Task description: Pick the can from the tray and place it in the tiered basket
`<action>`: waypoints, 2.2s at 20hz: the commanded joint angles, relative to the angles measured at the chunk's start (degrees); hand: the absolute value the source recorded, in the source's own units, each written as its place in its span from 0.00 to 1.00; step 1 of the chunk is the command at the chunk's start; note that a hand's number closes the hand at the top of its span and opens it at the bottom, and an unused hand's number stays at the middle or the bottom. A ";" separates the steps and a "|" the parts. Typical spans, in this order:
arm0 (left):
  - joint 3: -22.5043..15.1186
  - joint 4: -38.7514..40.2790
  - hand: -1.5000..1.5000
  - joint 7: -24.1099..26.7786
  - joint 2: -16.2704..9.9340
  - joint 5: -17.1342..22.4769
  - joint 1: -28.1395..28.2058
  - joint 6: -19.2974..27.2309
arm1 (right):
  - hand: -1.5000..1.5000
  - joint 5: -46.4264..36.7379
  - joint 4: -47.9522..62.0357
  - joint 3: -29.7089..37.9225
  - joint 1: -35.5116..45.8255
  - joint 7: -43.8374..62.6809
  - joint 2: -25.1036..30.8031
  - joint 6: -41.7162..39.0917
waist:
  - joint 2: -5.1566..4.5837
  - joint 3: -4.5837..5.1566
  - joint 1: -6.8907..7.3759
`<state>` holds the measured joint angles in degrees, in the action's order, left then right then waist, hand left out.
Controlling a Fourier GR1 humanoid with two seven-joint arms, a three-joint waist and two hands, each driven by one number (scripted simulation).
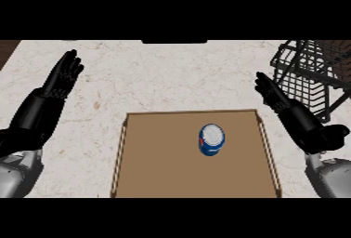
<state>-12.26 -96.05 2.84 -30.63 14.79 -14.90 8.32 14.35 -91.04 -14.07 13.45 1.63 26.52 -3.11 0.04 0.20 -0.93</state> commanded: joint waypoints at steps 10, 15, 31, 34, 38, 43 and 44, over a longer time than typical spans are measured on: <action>3.43 16.50 0.50 -8.27 -0.02 4.12 17.89 1.65 | 0.00 20.82 6.06 4.07 -12.36 -17.26 -22.36 -6.22 | -0.26 -0.26 1.09; 3.90 16.15 0.50 -8.51 -1.32 4.28 18.28 0.55 | 0.00 -5.95 8.61 -1.78 -10.04 -7.99 -5.19 6.37 | 0.09 0.20 2.12; 6.41 19.52 0.50 -7.67 1.11 2.58 17.59 -1.52 | 0.00 -1.66 -2.36 -5.27 13.07 34.63 2.02 -14.43 | -0.01 -0.17 1.30; 6.61 19.36 0.50 -7.98 1.89 1.74 18.18 -1.17 | 0.00 -1.10 -3.30 -7.40 15.47 42.72 -2.16 -13.10 | 0.01 -0.17 1.31; 7.64 18.67 0.50 -8.48 1.76 1.09 17.44 -1.88 | 0.00 2.54 -2.30 -6.86 17.17 48.63 -2.01 -18.40 | 0.02 -0.18 1.23; 9.94 19.82 0.50 -7.29 1.16 1.87 18.69 -5.66 | 0.00 2.43 4.28 -3.53 22.04 52.34 -1.50 -23.11 | -0.09 -0.18 1.49; 8.95 22.61 0.50 -5.83 4.09 -0.09 16.90 -4.09 | 0.00 0.89 2.08 -3.88 20.72 53.30 -1.79 -22.74 | -0.07 -0.17 1.12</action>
<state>-3.72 -77.07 -3.49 -28.42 15.82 3.31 4.80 15.88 -90.49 -19.11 31.88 50.54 25.51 -23.54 0.15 -0.19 0.37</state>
